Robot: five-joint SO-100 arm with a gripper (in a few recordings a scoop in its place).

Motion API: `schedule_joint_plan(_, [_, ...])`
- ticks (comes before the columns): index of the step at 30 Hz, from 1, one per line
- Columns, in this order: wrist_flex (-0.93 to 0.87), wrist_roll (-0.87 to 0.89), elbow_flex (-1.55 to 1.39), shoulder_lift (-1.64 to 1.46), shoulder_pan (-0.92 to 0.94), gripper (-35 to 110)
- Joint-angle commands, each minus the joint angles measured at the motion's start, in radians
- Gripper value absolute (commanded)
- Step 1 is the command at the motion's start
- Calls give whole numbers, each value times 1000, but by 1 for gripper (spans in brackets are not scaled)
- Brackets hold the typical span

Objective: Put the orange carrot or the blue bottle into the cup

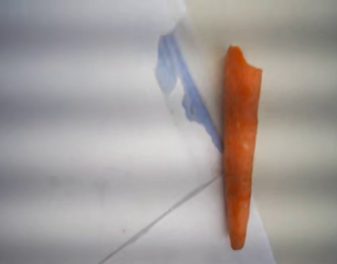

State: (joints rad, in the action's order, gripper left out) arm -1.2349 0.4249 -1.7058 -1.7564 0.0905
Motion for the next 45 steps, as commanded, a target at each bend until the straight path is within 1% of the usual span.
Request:
schedule_joint_plan(1, [-21,26,146,34,55,31])
schedule_joint_plan(7, [-20,6,207,175,153,31])
schedule_joint_plan(14, [-21,-71,270,282,120,30])
schedule_joint_plan(35, [-5,-84,330,414,97,31])
schedule_joint_plan(45, [-21,-77,472,529,97,30])
